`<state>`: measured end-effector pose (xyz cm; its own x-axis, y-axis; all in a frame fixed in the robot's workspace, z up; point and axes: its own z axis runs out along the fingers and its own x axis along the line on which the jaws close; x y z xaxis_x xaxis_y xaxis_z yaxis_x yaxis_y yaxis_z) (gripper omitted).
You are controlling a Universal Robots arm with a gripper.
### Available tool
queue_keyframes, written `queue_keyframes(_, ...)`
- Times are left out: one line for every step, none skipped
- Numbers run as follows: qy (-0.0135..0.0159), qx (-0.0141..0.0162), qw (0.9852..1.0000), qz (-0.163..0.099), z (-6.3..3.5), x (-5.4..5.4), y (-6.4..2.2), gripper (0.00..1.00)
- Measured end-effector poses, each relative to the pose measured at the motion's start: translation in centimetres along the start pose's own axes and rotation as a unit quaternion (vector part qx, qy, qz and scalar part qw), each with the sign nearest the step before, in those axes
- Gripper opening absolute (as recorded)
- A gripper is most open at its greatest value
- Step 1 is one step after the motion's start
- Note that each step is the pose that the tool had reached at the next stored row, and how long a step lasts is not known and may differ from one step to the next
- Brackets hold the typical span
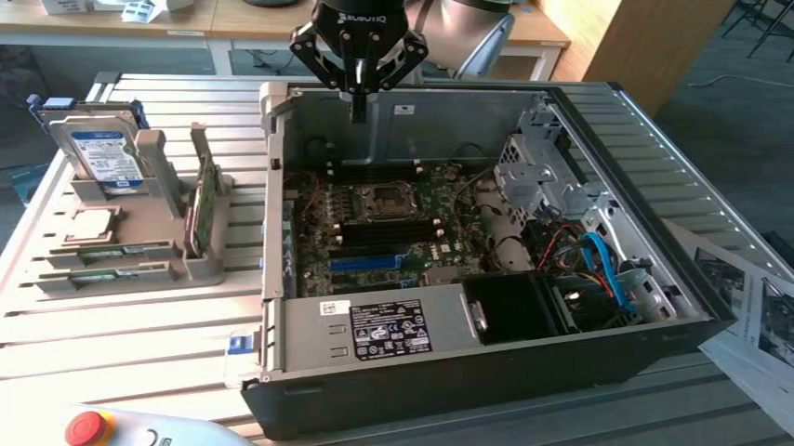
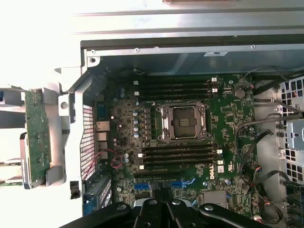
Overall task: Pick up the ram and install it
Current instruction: 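Reach for the ram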
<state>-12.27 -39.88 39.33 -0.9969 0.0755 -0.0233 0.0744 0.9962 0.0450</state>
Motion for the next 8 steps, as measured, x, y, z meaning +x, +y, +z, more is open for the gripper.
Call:
queue_keyframes(0.0000, 0.0000, 1.0000, 0.000, 0.00, 0.1, -0.01, 0.10)
queue_keyframes(0.0000, 0.0000, 1.0000, 0.000, -0.01, 0.2, -0.01, 0.10)
queue_keyframes(0.0000, 0.0000, 1.0000, 0.000, -0.01, 0.3, -0.01, 0.10)
queue_keyframes(0.0000, 0.0000, 1.0000, 0.000, -0.01, 0.5, 0.00, 0.10)
queue_keyframes(0.0000, -0.0001, 1.0000, 0.000, -0.01, 0.6, 0.01, 0.10)
queue_keyframes(0.0000, 0.0000, 1.0000, 0.000, -0.02, 0.8, 0.02, 0.10)
queue_keyframes(0.0000, 0.0000, 1.0000, 0.000, -0.02, 1.0, 0.03, 0.10)
queue_keyframes(0.0000, -0.0001, 1.0000, 0.000, -0.02, 1.3, 0.04, 0.10)
